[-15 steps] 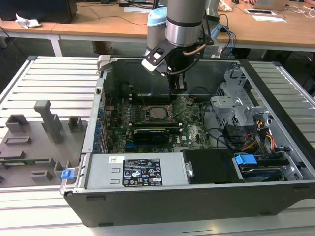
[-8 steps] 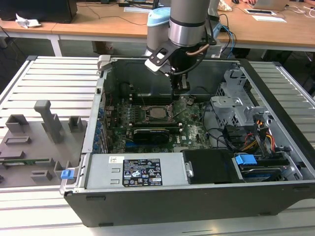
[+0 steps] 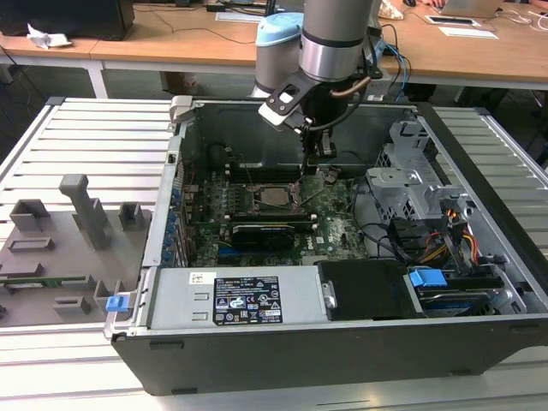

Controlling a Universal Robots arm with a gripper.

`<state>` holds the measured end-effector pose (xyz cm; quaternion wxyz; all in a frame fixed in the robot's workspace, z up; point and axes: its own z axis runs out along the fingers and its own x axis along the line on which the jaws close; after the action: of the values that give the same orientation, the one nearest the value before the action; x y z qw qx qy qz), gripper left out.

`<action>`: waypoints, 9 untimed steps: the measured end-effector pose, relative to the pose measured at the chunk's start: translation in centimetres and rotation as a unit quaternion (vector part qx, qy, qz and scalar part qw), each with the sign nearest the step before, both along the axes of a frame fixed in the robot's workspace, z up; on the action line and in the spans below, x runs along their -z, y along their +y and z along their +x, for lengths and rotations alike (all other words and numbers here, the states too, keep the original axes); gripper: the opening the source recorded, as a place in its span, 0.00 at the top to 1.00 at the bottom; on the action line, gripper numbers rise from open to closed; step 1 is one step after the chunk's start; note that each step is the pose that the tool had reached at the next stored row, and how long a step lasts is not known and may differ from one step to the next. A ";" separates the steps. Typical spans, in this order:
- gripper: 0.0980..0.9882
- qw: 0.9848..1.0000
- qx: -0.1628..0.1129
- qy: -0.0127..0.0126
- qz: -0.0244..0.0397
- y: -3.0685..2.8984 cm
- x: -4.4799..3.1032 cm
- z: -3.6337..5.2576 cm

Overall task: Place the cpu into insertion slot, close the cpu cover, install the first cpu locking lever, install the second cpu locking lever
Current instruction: 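Close the cpu cover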

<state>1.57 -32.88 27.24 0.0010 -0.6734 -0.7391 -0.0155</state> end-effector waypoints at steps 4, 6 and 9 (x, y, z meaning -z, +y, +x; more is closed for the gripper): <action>0.99 1.000 -0.001 0.000 0.000 0.00 0.01 0.26; 0.99 1.000 -0.001 0.000 0.000 0.00 0.01 0.36; 0.99 1.000 -0.001 0.000 -0.001 0.00 0.01 0.49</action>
<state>2.06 -32.88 27.23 0.0006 -0.6727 -0.7398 -0.0150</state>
